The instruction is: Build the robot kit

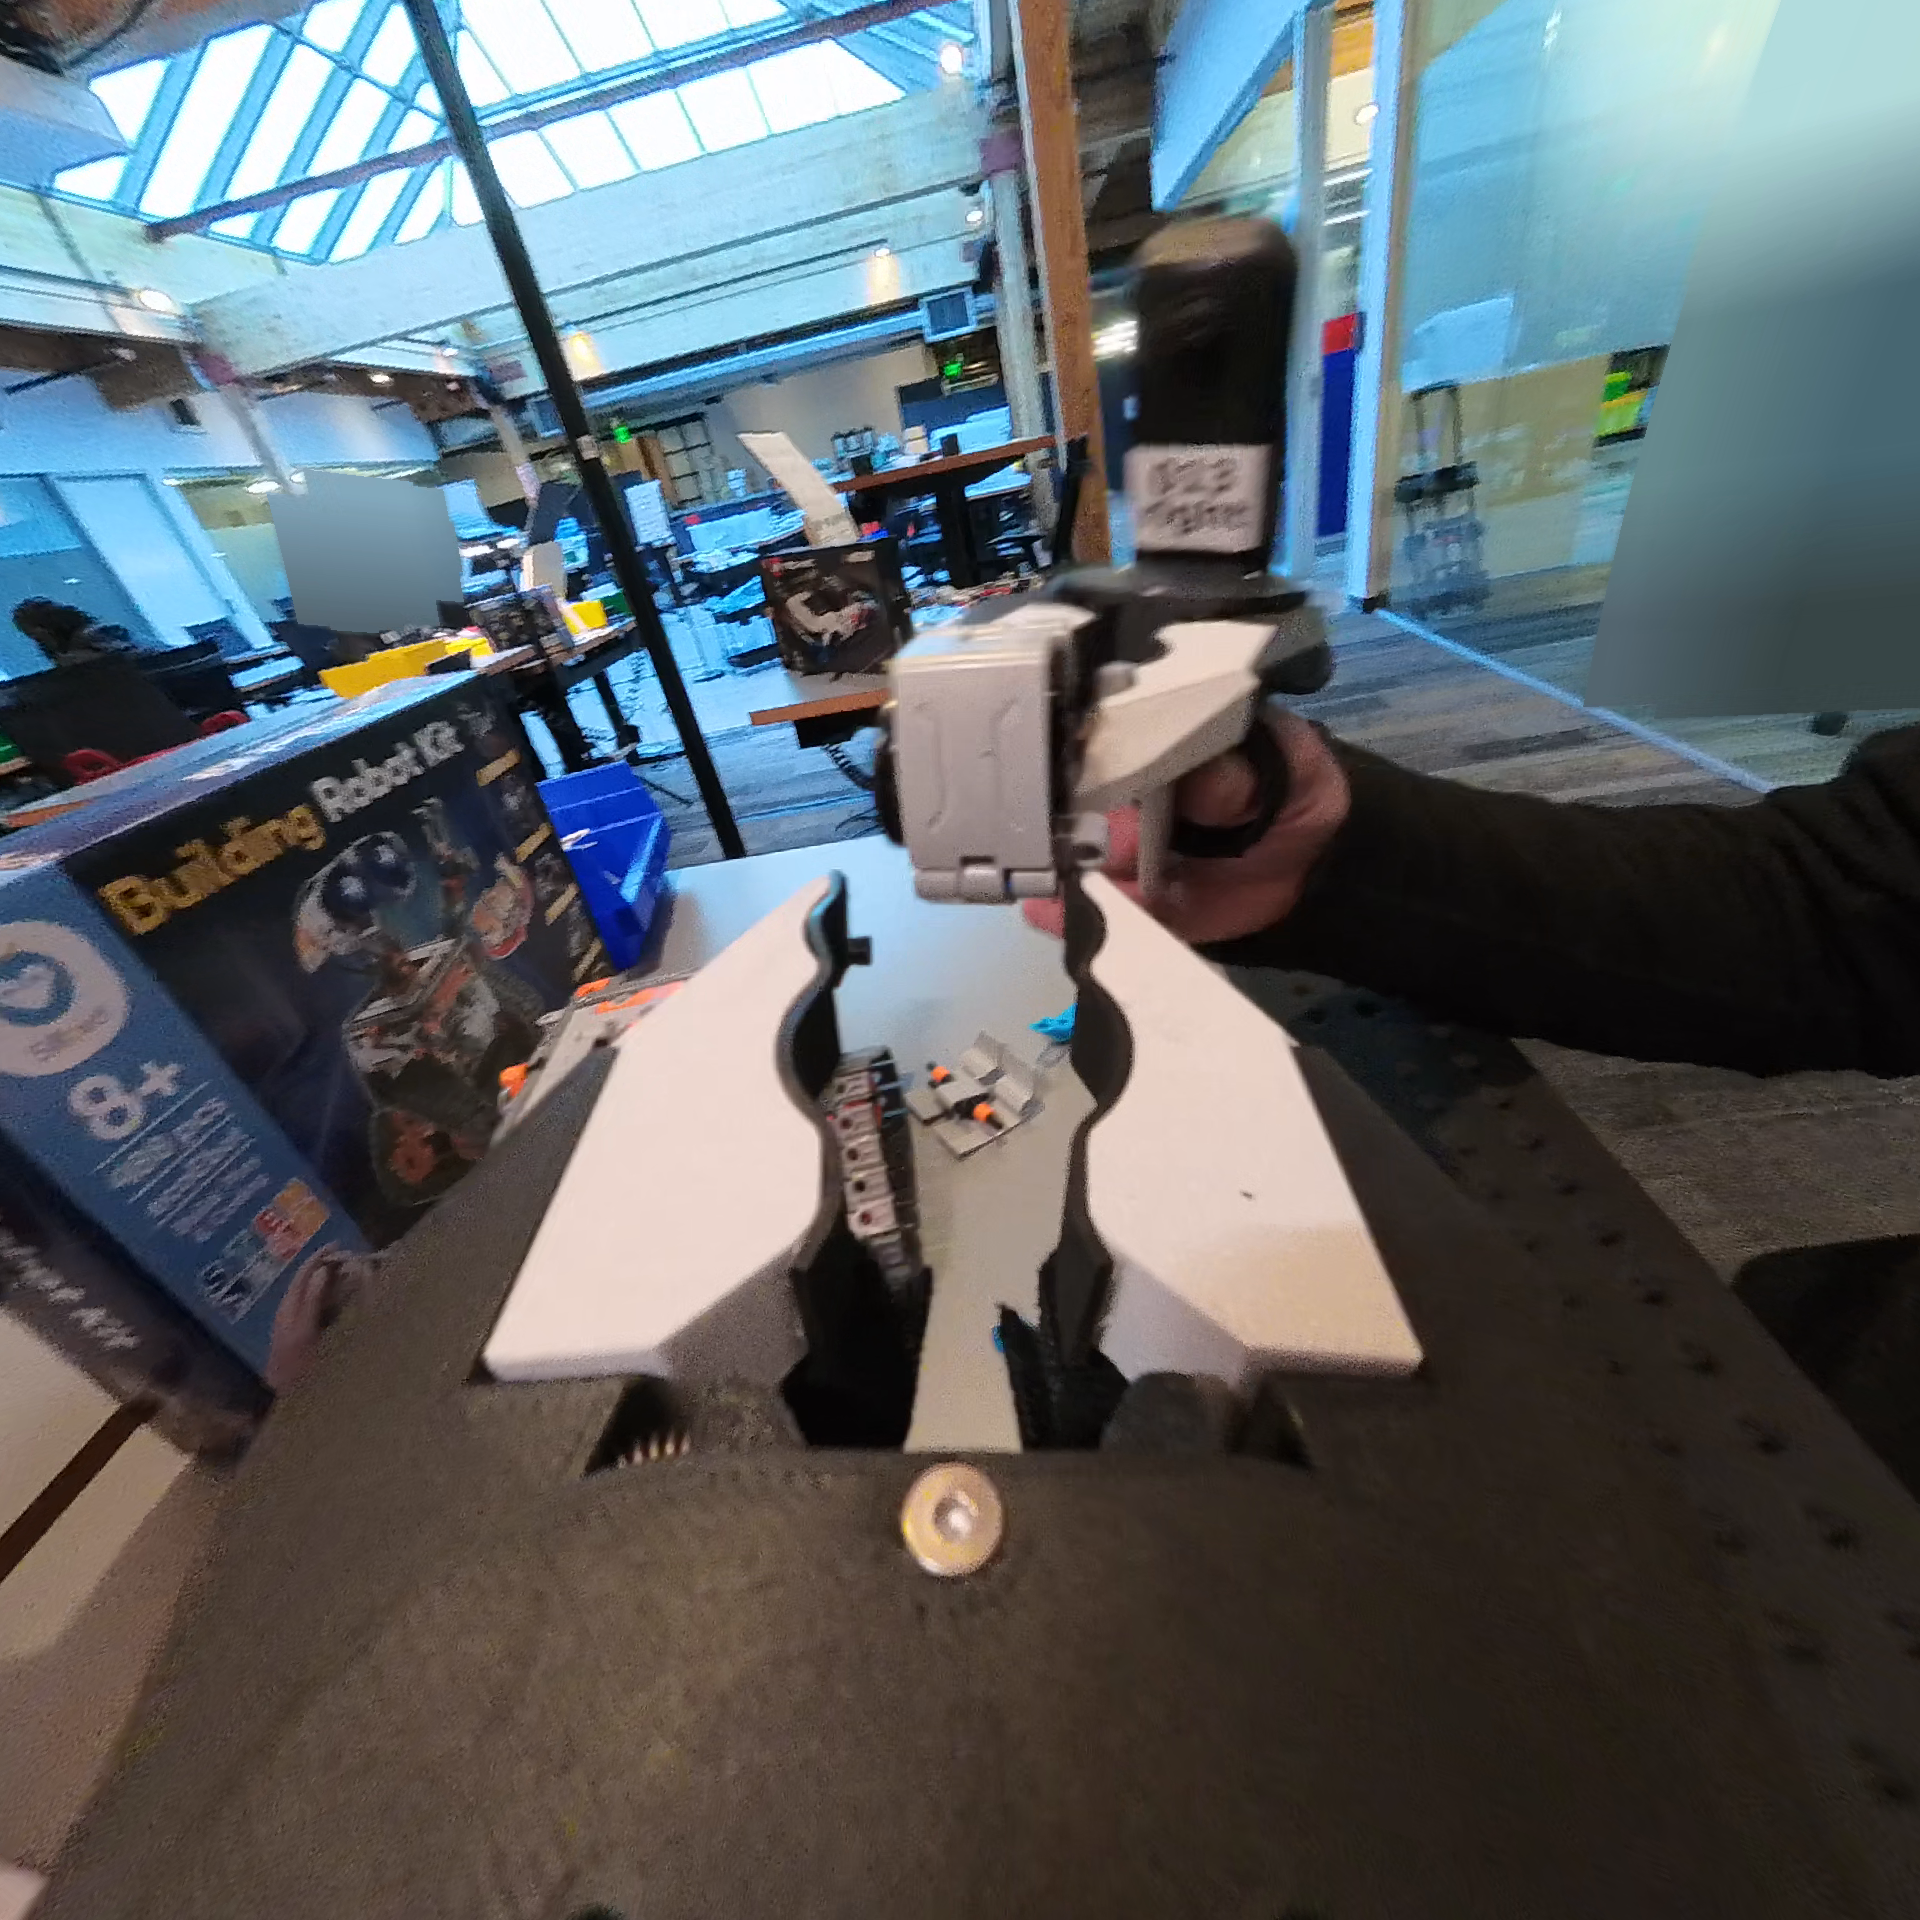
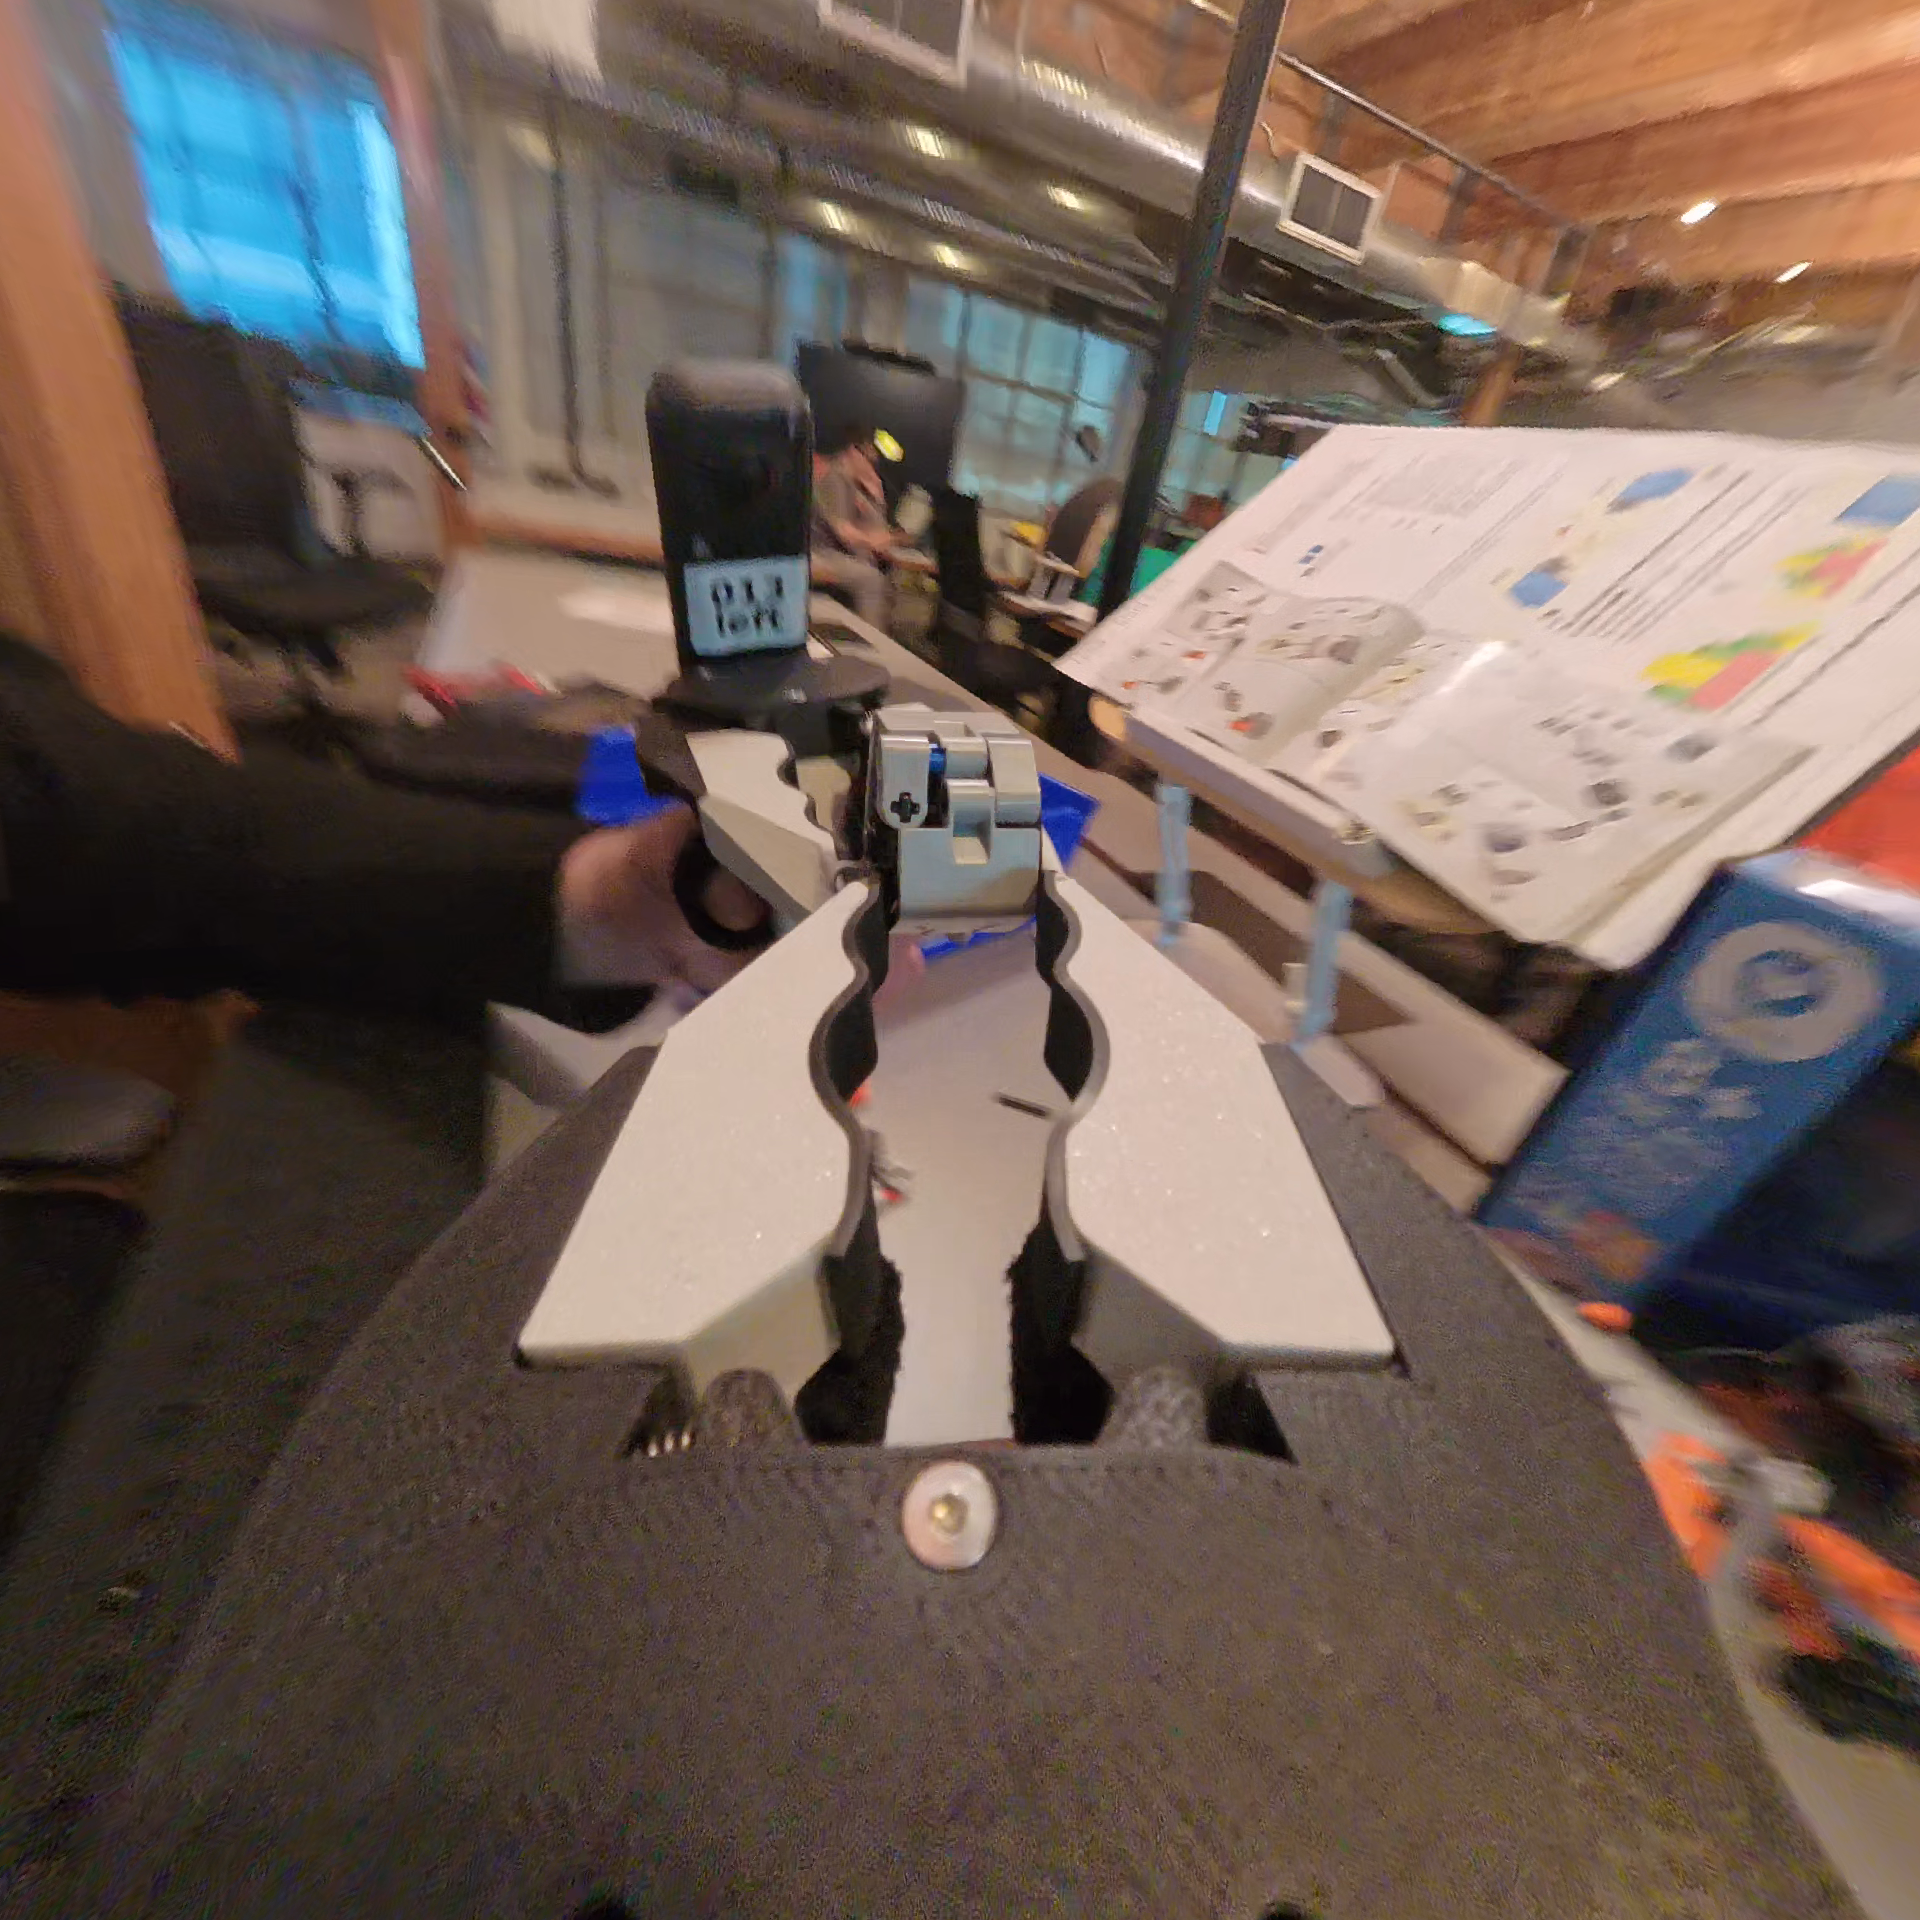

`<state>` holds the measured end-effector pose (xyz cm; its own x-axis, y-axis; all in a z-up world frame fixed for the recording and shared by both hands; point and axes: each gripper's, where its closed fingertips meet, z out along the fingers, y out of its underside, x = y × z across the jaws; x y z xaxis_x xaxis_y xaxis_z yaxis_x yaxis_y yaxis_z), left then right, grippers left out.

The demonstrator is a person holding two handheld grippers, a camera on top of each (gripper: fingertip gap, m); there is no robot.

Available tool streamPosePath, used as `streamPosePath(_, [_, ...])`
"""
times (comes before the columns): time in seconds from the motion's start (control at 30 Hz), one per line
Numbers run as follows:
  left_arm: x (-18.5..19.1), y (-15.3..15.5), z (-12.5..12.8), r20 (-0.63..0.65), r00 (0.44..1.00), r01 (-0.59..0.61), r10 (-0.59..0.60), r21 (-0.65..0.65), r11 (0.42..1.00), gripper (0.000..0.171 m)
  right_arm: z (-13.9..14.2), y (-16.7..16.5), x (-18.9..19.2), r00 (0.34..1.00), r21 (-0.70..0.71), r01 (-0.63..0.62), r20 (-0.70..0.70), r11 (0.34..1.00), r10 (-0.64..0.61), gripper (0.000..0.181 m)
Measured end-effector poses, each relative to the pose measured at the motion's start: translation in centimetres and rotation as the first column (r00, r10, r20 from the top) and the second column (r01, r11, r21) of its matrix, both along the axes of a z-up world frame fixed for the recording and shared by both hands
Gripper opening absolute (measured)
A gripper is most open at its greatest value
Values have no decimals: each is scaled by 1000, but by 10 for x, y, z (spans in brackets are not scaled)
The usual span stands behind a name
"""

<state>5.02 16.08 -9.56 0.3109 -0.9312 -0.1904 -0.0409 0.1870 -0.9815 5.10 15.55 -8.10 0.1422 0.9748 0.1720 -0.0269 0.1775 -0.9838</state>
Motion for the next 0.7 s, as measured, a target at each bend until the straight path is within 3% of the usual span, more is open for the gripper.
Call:
streamPosePath(0.1, [-9, 9, 2, 15, 999, -34, 34, -8, 999, 58, 0, 11, 1, 960, 288, 203, 127, 936, -248, 26])
streamPosePath(0.23, [-9, 2, 11, 21, 1000, -11, 12, -6, 1000, 63, 5, 21, 2, 827, 634, 310, 188, 708, -531, 25])
streamPosePath(0.3, [-8, 0, 14, 21, 1000, -12, 12, -22, 1000, 71, 9, 21, -1, 756, 779, 302, 155, 549, -636, 26])
streamPosePath(0.4, [-7, -3, 19, 61, 998, 7, -4, -58, 998, 69, 10, 17, -11, 664, 928, 227, 74, 295, -744, 26])
streamPosePath(0.5, [-9, -2, 22, 77, 997, -5, 11, -83, 997, 57, 7, 5, -24, 653, 976, 167, -3, 140, -757, 26])
streamPosePath(0.53, [-9, 0, 19, 65, 998, -16, 22, -97, 995, 47, 9, 2, -27, 656, 980, 169, -30, 109, -754, 26])
streamPosePath(0.6, [-12, -2, 22, 81, 997, -2, 9, -83, 997, 45, 12, -1, -29, 668, 979, 181, -54, 92, -742, 26])
streamPosePath(0.7, [-16, 1, 23, 51, 996, -80, 79, 16, 997, 45, 12, -2, -30, 700, 969, 196, -30, 152, -713, 29])
